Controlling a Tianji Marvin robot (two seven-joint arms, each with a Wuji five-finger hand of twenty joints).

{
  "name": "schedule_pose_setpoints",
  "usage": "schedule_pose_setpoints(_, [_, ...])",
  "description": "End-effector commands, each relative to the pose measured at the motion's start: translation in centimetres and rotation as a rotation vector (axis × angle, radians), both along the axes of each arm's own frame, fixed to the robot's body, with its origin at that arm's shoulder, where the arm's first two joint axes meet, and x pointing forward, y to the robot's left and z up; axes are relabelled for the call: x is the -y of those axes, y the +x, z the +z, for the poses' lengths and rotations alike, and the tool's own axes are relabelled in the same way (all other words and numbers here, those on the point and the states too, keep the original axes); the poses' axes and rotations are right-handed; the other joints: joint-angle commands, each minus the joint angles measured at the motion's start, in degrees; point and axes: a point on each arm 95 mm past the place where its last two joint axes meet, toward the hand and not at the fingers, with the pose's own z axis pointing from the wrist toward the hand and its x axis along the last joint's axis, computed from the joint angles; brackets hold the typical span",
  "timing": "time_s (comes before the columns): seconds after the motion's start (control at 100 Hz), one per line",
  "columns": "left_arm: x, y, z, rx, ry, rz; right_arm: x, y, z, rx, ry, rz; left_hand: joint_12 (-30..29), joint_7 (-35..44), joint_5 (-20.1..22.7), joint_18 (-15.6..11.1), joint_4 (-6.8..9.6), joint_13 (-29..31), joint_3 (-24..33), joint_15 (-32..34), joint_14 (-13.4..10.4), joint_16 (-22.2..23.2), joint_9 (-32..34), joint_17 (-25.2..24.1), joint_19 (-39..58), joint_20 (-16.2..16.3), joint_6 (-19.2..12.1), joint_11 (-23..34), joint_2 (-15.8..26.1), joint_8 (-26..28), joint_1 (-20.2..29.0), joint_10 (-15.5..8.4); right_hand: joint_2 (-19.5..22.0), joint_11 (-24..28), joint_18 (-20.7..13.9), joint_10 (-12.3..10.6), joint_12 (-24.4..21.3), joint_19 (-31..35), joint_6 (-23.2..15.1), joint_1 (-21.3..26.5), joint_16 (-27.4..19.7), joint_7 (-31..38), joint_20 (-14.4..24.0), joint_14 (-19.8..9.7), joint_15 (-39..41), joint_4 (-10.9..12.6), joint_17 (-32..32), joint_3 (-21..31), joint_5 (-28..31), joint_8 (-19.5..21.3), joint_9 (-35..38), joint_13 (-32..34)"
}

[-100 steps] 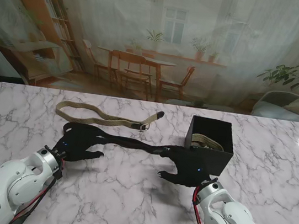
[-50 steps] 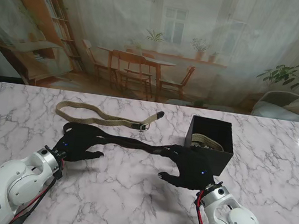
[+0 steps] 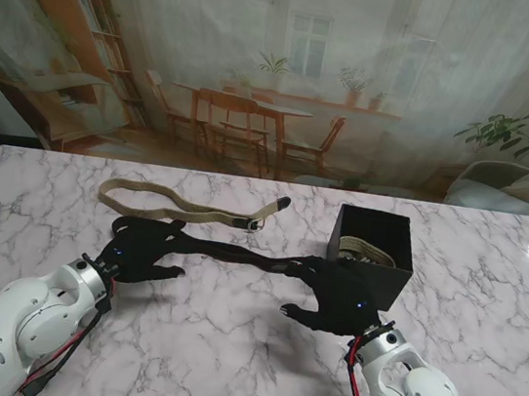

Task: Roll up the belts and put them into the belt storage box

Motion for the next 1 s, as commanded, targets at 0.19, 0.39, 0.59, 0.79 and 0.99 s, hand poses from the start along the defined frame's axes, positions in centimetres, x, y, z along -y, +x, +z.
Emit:
schedule_pose_setpoints(0.19, [-1.7,3.7,0.8,-0.04,0.037,0.056,0.0,-0.4,0.2,-0.001,-0.003,-0.008,-2.31,-4.46,-7.76,-1.03,-0.72,-2.78,-1.85,-2.12,-0.16,-0.83,-5.18,-1.11,-0.33,-0.21,0.6,-2.09,-5.12,-3.94,-7.18,1.66,1.99,0.64,0.84,-0.19,-0.44,-0.73,0.26,0.89,-0.77,0.4,0.82,-0.04,-1.61,0.81,-0.94,-0.38,-1.63,0.75,-1.01,-1.87])
schedule_pose_setpoints(0.39, [-2.8,4.8,0.3,-0.062,0.077,0.103,-0.1,-0.5,0.2,-0.003,-0.006,-0.01,-3.95,-3.98,-7.4,-0.76,-0.86,-4.59,-1.59,-2.91,-0.04,-2.15,-6.53,-2.71,-4.14,-1.95,0.63,-2.5,-9.11,-4.93,-10.34,2.1,2.05,0.72,0.86,-0.16,-0.37,-0.75,0.2,0.88,-0.77,0.36,0.85,-0.1,-1.63,0.81,-1.0,-0.39,-1.73,0.76,-1.01,-1.93])
schedule_pose_setpoints(0.59, [-4.2,5.1,-0.8,-0.083,0.113,0.169,-0.4,-0.5,0.2,-0.013,-0.011,-0.004,-1.95,-2.14,-7.25,-0.64,-0.51,-6.17,-0.5,-2.24,0.5,-1.24,-7.58,-2.61,-3.38,0.1,-2.41,-1.81,-14.22,-3.51,-8.21,0.41,2.12,0.76,0.79,-0.12,-0.31,-0.82,0.23,0.9,-0.78,0.36,0.87,-0.11,-1.63,0.81,-1.07,-0.43,-1.75,0.78,-1.14,-2.0])
schedule_pose_setpoints(0.79, [-5.1,5.2,-1.6,-0.097,0.143,0.202,-0.5,-0.5,0.2,-0.014,-0.012,-0.001,0.17,2.94,-4.97,-1.07,-0.2,-6.83,0.99,-2.14,0.18,-0.88,-8.54,-2.64,-3.07,1.76,-8.2,-0.89,-15.66,2.9,-4.11,-1.05,2.18,0.78,0.98,0.06,-0.27,-0.93,0.2,0.88,-0.77,0.35,0.86,0.04,-1.6,0.82,-1.24,-0.53,-1.76,0.79,-1.16,-1.97])
schedule_pose_setpoints(0.99, [-5.4,5.5,-2.2,-0.107,0.188,0.223,-0.6,-0.5,0.2,-0.014,-0.013,-0.001,1.14,7.21,-2.1,-0.54,-0.02,-9.68,2.69,-2.82,-0.53,-1.15,-9.84,-4.97,-5.37,0.97,-10.65,0.67,-11.98,7.75,3.21,-1.83,2.29,0.61,1.0,0.54,-0.3,-0.93,0.2,0.88,-0.79,0.34,0.89,0.15,-1.68,0.83,-1.3,-0.59,-1.83,0.8,-1.78,-2.3])
